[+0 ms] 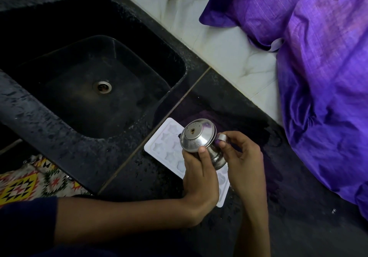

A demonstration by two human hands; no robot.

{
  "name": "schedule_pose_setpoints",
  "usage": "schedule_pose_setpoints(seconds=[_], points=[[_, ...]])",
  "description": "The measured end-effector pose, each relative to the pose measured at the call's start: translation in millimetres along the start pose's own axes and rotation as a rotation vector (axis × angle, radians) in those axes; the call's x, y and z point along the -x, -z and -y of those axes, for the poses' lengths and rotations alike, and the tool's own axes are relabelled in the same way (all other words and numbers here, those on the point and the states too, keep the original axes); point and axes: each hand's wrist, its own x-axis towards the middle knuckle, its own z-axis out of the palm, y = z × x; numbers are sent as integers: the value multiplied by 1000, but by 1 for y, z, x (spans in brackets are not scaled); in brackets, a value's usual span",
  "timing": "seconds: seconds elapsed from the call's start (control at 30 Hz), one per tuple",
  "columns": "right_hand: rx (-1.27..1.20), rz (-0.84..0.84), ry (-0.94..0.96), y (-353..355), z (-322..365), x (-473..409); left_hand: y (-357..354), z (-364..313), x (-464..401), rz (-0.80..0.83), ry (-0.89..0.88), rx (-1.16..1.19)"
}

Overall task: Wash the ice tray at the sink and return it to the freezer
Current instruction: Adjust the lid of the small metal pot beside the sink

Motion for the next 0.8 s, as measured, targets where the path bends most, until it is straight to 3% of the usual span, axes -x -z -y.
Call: schedule_pose_setpoints(seconds=[0.53, 0.8], points=[[-142, -37, 0, 3, -4, 4, 1, 0, 1, -5, -80, -14], [-148, 27, 23, 1, 2, 5, 3, 0, 6, -31, -121, 8]])
